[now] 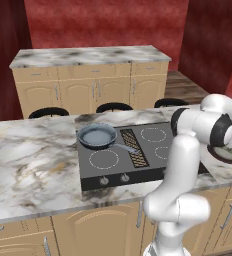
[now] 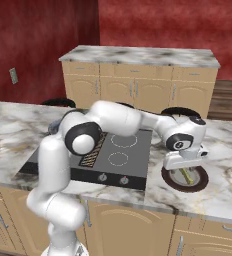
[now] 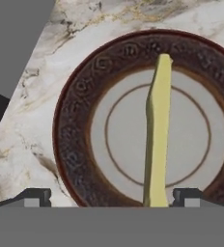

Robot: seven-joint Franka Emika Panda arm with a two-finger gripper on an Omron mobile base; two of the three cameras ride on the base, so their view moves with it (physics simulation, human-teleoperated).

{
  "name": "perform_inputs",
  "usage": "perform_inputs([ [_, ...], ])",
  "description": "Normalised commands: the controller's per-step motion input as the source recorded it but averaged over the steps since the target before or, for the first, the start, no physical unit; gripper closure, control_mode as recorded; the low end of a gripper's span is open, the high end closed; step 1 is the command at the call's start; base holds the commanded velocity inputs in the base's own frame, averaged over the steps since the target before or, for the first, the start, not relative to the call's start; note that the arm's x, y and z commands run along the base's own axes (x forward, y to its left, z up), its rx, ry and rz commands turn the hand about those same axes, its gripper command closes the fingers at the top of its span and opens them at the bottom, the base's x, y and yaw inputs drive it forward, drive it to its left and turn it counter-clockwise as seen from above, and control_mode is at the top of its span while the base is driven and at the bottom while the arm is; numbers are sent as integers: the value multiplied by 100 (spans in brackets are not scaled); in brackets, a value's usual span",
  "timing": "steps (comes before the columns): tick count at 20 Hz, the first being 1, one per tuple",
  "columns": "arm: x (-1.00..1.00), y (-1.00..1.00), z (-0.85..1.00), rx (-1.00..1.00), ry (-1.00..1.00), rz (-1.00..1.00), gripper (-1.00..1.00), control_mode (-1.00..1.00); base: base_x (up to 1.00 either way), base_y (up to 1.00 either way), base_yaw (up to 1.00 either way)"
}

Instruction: Pick up the butter stick and place it in the pan. Then turn on the burner for the pan.

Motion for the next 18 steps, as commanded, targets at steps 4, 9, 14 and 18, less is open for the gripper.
perform_inputs([
  [4,16,0,-23,0,0,0,-100,-100,0,0,0],
  [9,19,-1,-21,0,0,0,-100,-100,0,0,0],
  [14,18,-6,-10,0,0,0,-100,-100,0,0,0],
  [18,17,-10,-9,0,0,0,-100,-100,0,0,0],
])
